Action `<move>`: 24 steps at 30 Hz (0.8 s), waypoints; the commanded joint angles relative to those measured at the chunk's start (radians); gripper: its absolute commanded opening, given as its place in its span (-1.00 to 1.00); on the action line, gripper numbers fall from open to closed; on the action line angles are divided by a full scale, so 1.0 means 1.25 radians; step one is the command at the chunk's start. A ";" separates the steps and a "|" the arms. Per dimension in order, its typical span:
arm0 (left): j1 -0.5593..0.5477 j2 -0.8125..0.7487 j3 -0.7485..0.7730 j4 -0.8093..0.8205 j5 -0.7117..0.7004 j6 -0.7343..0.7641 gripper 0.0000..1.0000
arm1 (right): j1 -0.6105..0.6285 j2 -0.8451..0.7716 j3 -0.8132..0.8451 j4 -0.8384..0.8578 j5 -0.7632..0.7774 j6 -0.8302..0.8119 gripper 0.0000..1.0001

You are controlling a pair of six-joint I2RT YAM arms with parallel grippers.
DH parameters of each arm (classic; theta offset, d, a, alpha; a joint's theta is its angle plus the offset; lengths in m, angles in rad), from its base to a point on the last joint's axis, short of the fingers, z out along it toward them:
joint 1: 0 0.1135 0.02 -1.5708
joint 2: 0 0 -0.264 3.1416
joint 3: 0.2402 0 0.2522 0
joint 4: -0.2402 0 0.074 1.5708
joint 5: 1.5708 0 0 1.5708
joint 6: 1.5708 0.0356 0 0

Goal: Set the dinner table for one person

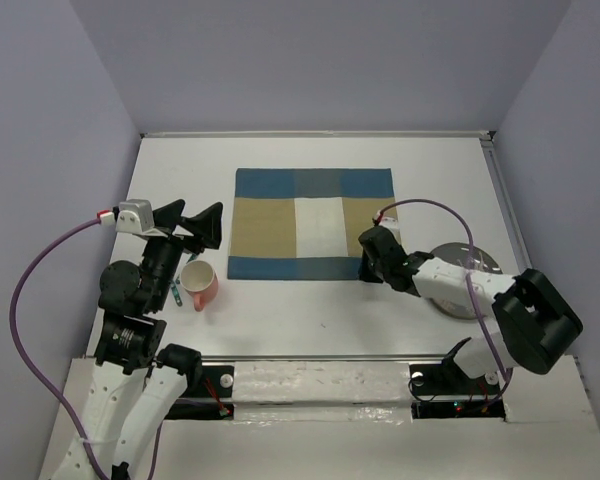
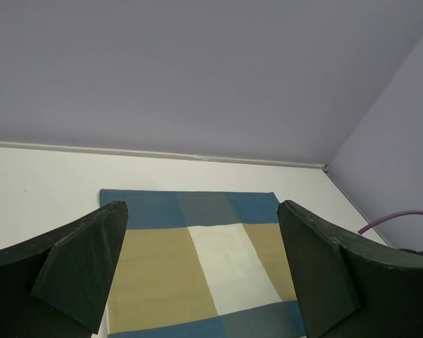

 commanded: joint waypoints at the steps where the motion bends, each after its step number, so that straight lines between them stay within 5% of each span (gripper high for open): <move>1: -0.005 -0.013 0.002 0.022 -0.003 0.016 0.98 | 0.008 -0.093 0.046 -0.080 0.095 -0.015 -0.41; 2: -0.008 -0.014 0.003 0.022 -0.005 0.016 0.98 | 0.001 -0.148 0.055 -0.091 0.098 -0.022 0.08; 5: -0.014 -0.015 0.003 0.022 -0.003 0.014 0.98 | -0.052 -0.256 0.045 -0.111 0.090 -0.004 0.51; 13: -0.057 -0.049 0.008 0.021 -0.005 0.023 0.98 | -0.427 -0.677 -0.129 -0.248 0.206 0.167 0.48; 19: -0.125 -0.064 0.012 0.015 -0.034 0.030 0.98 | -0.592 -0.699 -0.105 -0.395 0.439 0.217 0.48; 24: -0.172 -0.085 0.015 0.010 -0.055 0.039 0.98 | -0.780 -0.632 -0.105 -0.416 0.364 0.212 0.58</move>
